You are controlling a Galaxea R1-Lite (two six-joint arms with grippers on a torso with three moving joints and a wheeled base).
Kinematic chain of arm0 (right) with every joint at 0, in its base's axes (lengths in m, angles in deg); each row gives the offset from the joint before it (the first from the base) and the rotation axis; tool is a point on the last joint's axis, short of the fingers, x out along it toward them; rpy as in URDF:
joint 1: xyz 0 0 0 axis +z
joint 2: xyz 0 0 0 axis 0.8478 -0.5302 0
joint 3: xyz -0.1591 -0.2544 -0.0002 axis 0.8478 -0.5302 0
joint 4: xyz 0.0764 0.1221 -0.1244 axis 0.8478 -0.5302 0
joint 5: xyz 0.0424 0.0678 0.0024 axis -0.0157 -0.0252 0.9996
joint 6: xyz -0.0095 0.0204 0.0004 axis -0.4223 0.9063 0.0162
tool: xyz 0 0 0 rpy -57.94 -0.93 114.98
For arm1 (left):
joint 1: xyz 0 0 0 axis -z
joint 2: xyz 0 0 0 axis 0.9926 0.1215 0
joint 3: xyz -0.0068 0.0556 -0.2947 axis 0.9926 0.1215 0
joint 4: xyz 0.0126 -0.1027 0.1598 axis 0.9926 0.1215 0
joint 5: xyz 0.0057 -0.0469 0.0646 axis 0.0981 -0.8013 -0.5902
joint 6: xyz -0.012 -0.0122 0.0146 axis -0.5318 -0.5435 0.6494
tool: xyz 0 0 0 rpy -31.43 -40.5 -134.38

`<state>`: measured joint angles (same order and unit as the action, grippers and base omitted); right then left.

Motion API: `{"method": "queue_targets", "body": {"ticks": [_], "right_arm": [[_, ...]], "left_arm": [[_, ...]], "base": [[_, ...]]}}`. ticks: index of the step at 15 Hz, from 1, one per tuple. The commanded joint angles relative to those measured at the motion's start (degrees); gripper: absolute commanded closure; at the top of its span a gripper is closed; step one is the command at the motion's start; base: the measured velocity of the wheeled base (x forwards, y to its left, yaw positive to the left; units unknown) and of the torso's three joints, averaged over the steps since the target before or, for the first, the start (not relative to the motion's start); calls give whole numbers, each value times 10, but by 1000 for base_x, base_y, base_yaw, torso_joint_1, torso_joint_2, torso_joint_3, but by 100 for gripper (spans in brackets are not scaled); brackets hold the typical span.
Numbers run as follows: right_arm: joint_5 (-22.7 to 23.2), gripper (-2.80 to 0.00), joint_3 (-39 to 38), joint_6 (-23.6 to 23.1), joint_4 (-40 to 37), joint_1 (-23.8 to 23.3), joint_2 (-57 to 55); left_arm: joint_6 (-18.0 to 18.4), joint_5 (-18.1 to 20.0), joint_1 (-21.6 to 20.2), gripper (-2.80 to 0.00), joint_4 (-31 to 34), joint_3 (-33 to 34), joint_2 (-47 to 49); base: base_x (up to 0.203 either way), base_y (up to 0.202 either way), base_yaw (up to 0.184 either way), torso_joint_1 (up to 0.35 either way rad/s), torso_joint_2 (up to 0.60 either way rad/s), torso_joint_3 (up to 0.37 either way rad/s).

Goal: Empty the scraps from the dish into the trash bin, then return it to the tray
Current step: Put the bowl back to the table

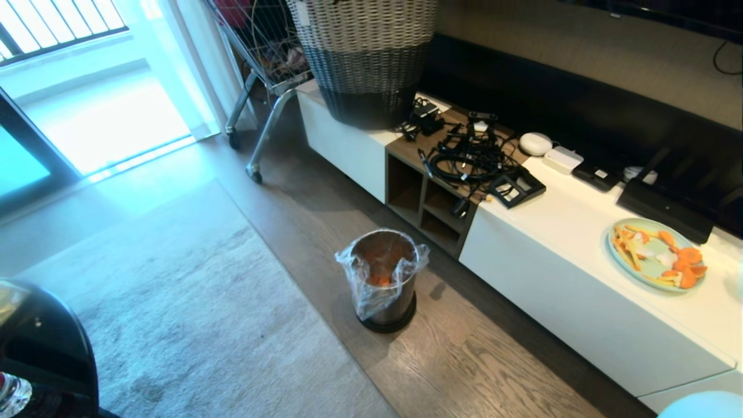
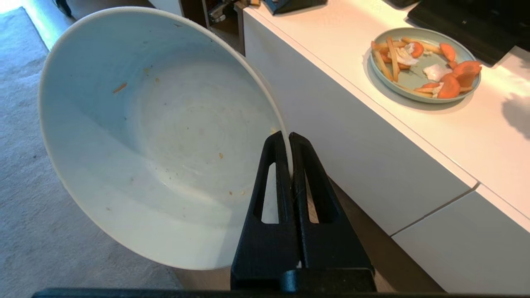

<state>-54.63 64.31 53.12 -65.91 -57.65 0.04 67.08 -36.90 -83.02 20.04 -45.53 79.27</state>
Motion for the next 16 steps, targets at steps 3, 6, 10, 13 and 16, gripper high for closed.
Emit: {"method": "queue_targets", "body": {"ticks": [3,6,10,13,16], "right_arm": [[0,0,0,0,0,0,-1],[0,0,0,0,0,0,-1],[0,0,0,0,0,0,-1],[0,0,0,0,0,0,-1],[0,0,0,0,0,0,-1]], "left_arm": [[-1,0,0,0,0,0,0],[-1,0,0,0,0,0,0],[-1,0,0,0,0,0,0],[-1,0,0,0,0,0,0],[-1,0,0,0,0,0,0]], "base": [[0,0,0,2,2,205],[0,0,0,5,2,206],[0,0,0,1,1,199],[0,0,0,5,2,180],[0,0,0,0,0,0]]}}
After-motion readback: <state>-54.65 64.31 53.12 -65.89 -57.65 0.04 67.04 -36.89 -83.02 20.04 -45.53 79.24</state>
